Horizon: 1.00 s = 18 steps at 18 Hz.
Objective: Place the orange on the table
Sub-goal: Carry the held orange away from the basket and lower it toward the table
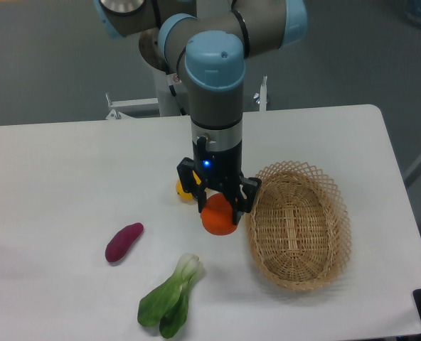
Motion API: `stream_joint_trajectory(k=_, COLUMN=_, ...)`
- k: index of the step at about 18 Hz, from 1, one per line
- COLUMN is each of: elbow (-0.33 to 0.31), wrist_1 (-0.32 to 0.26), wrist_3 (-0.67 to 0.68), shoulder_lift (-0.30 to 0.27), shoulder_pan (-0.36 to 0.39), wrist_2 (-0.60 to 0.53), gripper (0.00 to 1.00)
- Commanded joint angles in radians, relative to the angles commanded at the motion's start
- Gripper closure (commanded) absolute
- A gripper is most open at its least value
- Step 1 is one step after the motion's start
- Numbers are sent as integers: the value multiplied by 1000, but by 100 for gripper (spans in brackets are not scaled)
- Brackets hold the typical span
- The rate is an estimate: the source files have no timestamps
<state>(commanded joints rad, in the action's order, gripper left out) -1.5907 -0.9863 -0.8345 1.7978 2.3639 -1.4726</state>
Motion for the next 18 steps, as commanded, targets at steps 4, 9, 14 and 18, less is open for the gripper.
stream_joint_trajectory(k=4, elbow=-14, wrist_1=0, wrist_3=0, shoulder_lift=3, shoulder_pan=-6, wrist_2=-2, gripper=36)
stream_joint_trajectory(k=9, elbow=-52, wrist_1=2, wrist_3=2, shoulder_lift=2, shoulder_pan=-15, wrist_2=-3, gripper=36)
stream_joint_trajectory(k=14, elbow=-115, wrist_1=2, wrist_3=3, shoulder_lift=-11, shoulder_pan=-81, wrist_2=-55, gripper=36)
stream_joint_trajectory(k=18, elbow=-216, wrist_1=3, wrist_3=0, shoulder_lift=-15, shoulder_pan=-135, wrist_2=-75, gripper=36)
